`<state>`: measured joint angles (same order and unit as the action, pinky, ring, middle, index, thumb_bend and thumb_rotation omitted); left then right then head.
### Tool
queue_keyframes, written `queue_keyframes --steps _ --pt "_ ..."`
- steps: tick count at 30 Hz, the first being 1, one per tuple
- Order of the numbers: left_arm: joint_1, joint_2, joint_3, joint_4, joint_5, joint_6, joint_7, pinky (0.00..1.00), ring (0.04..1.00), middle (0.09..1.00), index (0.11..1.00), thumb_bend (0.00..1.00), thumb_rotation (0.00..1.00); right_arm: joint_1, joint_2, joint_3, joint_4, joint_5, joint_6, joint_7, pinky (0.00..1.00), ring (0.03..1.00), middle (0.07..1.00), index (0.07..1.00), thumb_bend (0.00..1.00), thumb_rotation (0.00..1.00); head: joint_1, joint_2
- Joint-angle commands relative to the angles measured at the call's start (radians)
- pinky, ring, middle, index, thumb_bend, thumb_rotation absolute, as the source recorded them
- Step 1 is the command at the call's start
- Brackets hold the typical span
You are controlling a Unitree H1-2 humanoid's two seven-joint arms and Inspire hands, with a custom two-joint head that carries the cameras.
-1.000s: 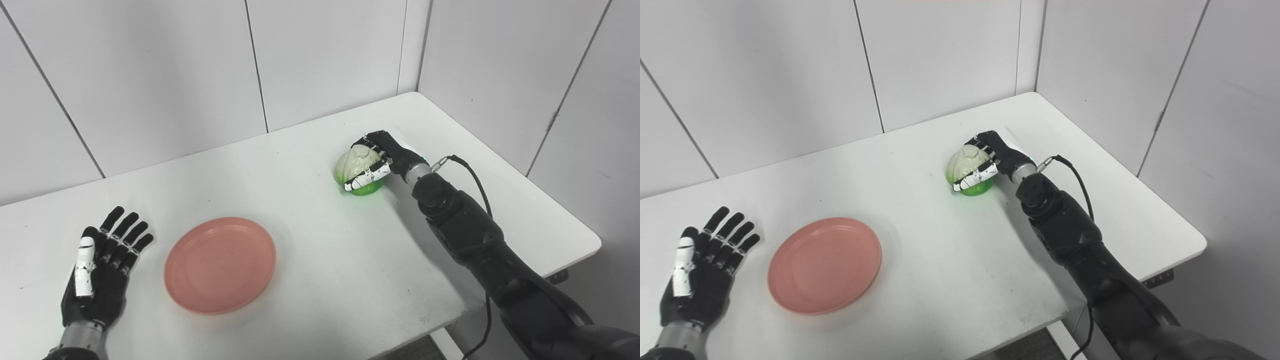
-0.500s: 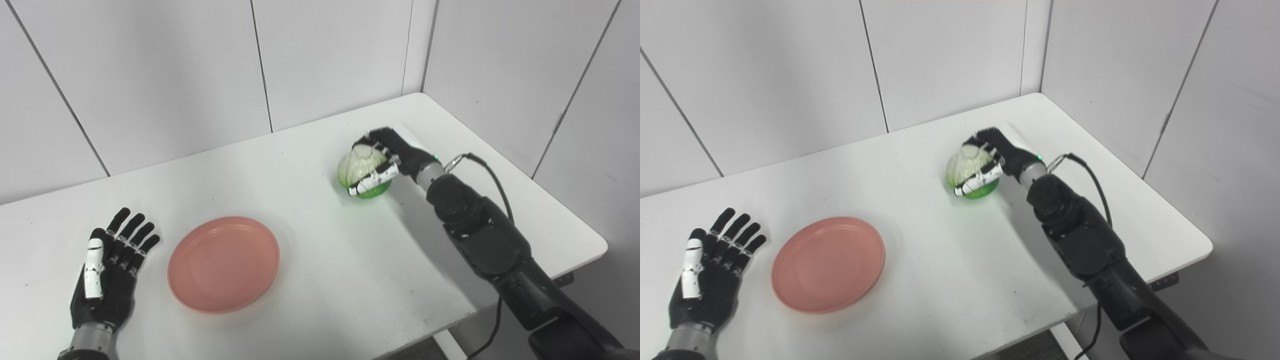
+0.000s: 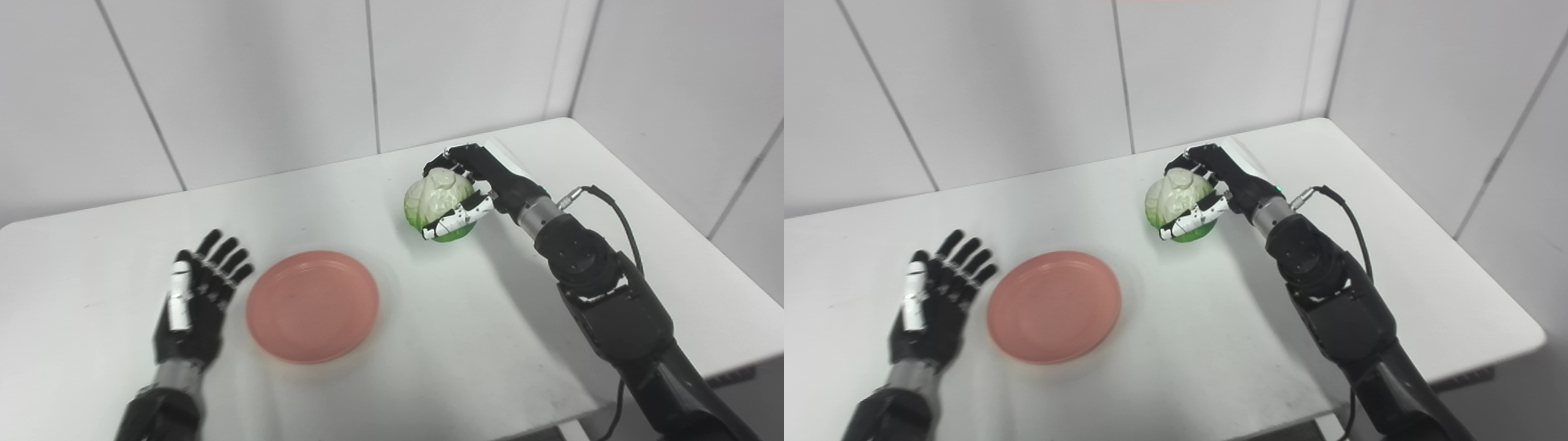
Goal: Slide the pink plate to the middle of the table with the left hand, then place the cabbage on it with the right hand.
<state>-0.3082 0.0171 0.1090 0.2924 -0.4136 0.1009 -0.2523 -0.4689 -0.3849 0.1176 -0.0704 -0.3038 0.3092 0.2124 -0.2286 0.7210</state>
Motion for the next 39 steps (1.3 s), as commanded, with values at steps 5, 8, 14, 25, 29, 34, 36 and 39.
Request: queue_keyframes --steps 5,8,14,25,29,34,36,39 --pt "0.033 -0.052 -0.037 -0.015 0.054 0.076 0.08 0.84 0.854 0.862 0.851 0.4 0.99 -0.086 0.076 0.059 0.033 -0.004 -0.044 0.004 0.35 0.42 0.46 0.511 0.53 0.0 0.128 0.0" --pt "0.029 -0.07 -0.046 -0.018 0.065 0.082 0.095 0.86 0.865 0.87 0.859 0.39 1.0 -0.095 0.118 0.096 0.063 -0.011 -0.07 0.002 0.35 0.415 0.46 0.511 0.53 0.0 0.17 -0.001" --pt "0.015 -0.1 -0.053 0.004 0.092 0.07 0.122 0.88 0.872 0.874 0.859 0.38 1.0 -0.097 0.183 0.145 0.168 -0.012 -0.151 -0.004 0.38 0.428 0.465 0.508 0.53 0.0 0.242 -0.008" --pt "-0.002 -0.125 -0.045 0.029 0.111 0.06 0.14 0.87 0.865 0.869 0.855 0.37 1.0 -0.1 0.245 0.186 0.276 -0.055 -0.217 -0.022 0.39 0.429 0.471 0.499 0.53 0.0 0.277 -0.001" --pt "-0.002 -0.126 -0.045 0.032 0.114 0.058 0.143 0.86 0.856 0.862 0.846 0.38 1.0 -0.101 0.255 0.199 0.309 -0.071 -0.261 -0.035 0.4 0.434 0.466 0.504 0.53 0.0 0.269 -0.001" --pt "-0.003 -0.128 -0.04 0.032 0.111 0.06 0.138 0.86 0.859 0.862 0.846 0.38 1.0 -0.105 0.258 0.216 0.351 -0.095 -0.308 -0.055 0.38 0.423 0.453 0.515 0.53 0.0 0.264 0.003" --pt "-0.003 -0.126 -0.04 0.033 0.114 0.058 0.135 0.86 0.86 0.863 0.847 0.38 1.0 -0.105 0.257 0.219 0.363 -0.099 -0.323 -0.057 0.38 0.421 0.453 0.517 0.53 0.0 0.261 0.005" --pt "-0.002 -0.123 -0.041 0.026 0.114 0.06 0.131 0.86 0.864 0.866 0.851 0.37 1.0 -0.107 0.254 0.227 0.382 -0.119 -0.347 -0.068 0.35 0.398 0.45 0.52 0.53 0.0 0.255 0.009"
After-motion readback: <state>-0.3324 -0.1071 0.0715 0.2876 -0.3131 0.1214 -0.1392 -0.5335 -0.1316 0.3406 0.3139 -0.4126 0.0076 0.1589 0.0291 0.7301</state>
